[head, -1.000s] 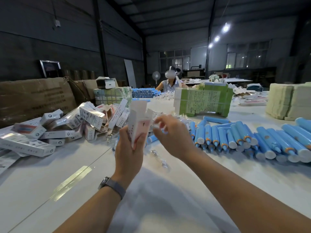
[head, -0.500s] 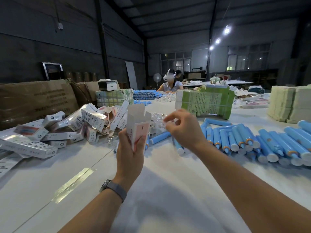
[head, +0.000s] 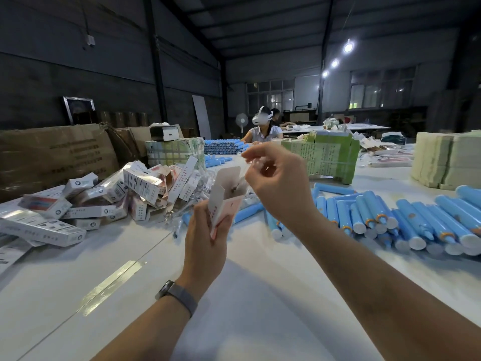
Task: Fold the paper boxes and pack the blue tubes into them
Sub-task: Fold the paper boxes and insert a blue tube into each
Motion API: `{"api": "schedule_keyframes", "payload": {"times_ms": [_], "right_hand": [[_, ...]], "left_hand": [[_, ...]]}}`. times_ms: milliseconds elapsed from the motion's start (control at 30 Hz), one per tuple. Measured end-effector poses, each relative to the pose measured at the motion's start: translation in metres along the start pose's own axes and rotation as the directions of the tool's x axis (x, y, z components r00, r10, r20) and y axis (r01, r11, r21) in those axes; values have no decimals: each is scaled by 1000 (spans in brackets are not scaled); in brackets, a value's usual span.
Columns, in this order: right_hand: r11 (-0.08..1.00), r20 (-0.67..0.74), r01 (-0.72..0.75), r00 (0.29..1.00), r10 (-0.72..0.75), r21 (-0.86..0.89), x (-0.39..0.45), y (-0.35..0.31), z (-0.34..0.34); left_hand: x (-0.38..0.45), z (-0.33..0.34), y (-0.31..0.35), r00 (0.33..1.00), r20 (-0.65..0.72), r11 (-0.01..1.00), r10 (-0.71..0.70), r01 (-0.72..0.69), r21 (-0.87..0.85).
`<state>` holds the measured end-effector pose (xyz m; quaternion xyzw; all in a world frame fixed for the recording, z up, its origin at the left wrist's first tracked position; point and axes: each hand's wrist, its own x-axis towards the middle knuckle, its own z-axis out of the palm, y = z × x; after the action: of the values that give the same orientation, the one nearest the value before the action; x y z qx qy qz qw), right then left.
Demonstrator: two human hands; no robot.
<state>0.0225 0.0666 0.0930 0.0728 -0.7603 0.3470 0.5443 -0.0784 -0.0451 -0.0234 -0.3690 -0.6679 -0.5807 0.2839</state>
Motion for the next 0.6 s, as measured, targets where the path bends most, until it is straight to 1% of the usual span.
{"api": "schedule_keyframes", "payload": {"times_ms": [67,100,200,267,367,467,500,533,600], "right_hand": [[977,83,101,993,-87,-188,-5,5,4],[965,101,135,988,-114,-226,-7,8,5],[935,115,241,969,-218,-261,-12,13,5],[900,160,317,947,-280,-298,-14,17,5],[892,240,327,935,-259,-311,-17,20,6],[880,418,357,884,-210,-312,-21,25,8],[886,449,355,871,-198,-299,-22,27,9],[896,452,345,871,-195,-278,-22,28,9],[920,370,326,900,-231,-218,-23,29,11]], "left_hand": [[-2,1,1,1000,26,1000,16,-17,17],[-2,1,2,999,38,1000,13,-14,11],[-2,1,4,999,38,1000,2,-2,-11],[-2,0,5,999,33,1000,-10,11,-16],[-2,0,6,999,34,999,-24,25,-29],[-1,-2,10,998,50,998,-30,32,-54],[-1,-3,12,998,54,997,-30,34,-67],[0,-3,12,998,56,995,-40,45,-90],[1,-4,15,995,58,983,-87,95,-154]]}}
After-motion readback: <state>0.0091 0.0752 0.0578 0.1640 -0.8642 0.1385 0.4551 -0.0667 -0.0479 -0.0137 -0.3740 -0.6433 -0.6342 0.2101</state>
